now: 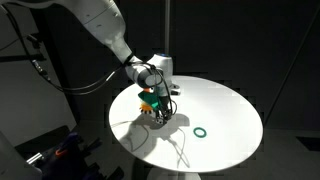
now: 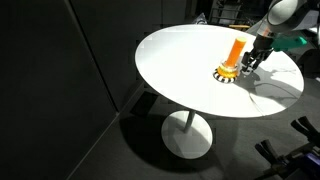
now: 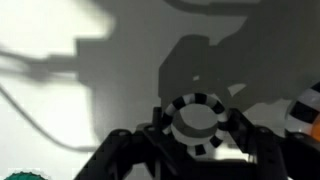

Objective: Slide the ring holder forward on the table, pick up the black and white ring and put it on the ring holder

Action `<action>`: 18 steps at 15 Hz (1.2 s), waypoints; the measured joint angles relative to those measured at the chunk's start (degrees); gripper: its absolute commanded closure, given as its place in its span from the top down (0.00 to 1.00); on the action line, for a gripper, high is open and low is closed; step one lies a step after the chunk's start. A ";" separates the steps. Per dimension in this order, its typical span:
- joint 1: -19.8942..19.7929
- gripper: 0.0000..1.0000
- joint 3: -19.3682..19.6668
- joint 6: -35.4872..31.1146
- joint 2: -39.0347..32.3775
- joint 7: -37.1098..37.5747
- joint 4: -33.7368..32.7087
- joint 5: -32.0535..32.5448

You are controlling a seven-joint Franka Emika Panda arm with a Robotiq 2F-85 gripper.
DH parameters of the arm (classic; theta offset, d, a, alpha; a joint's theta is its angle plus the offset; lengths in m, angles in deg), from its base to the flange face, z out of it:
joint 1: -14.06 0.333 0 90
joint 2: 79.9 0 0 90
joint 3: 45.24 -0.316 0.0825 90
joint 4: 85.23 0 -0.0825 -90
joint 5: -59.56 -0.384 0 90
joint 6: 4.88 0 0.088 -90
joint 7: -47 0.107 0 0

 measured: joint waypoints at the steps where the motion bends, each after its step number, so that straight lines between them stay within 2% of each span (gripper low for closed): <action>1: 0.17 0.42 -0.02 1.20 0.97 0.00 0.04 0.00; 7: 0.88 0.42 -0.06 7.68 8.45 0.03 0.56 0.00; 18: 2.21 0.42 -1.26 13.27 22.65 0.04 5.23 -0.28</action>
